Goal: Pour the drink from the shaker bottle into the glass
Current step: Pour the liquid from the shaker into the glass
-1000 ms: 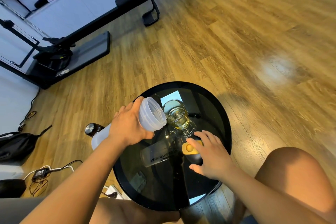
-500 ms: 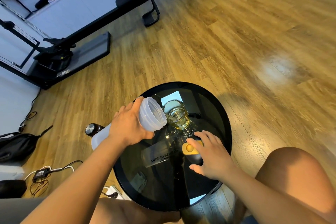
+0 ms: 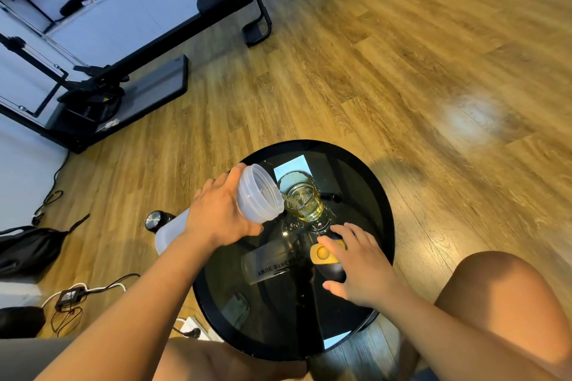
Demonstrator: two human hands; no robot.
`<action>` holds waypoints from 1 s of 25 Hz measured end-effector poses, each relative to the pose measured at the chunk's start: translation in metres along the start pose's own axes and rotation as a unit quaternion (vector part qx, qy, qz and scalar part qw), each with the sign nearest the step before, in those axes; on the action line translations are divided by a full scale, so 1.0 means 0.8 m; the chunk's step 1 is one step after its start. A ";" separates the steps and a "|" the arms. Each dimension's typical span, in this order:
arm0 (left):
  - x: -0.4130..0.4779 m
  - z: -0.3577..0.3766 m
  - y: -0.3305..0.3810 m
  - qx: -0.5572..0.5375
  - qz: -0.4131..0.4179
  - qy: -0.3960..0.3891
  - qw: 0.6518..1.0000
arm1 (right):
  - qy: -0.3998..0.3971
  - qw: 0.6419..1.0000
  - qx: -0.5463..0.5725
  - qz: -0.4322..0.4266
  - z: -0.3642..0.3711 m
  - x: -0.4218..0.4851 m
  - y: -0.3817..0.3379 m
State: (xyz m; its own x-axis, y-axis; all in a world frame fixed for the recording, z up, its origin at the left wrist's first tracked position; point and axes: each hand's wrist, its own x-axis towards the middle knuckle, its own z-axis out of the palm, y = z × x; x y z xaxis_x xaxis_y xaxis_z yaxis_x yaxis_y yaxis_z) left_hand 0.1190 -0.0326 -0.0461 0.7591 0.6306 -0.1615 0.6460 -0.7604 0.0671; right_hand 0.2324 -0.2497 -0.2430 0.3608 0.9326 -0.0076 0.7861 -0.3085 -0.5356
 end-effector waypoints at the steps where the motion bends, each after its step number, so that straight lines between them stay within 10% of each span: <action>1: 0.000 0.000 0.000 0.000 -0.001 0.000 1.000 | 0.001 1.000 -0.001 -0.001 0.000 0.000 0.000; 25: 0.001 -0.006 0.003 0.015 -0.003 0.002 1.000 | -0.002 1.000 -0.011 -0.001 0.002 0.000 0.001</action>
State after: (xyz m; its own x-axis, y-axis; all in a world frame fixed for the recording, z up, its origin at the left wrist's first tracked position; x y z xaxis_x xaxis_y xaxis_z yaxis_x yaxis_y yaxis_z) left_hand 0.1216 -0.0331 -0.0411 0.7557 0.6354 -0.1586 0.6476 -0.7611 0.0366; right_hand 0.2324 -0.2495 -0.2451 0.3583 0.9336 -0.0099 0.7971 -0.3114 -0.5173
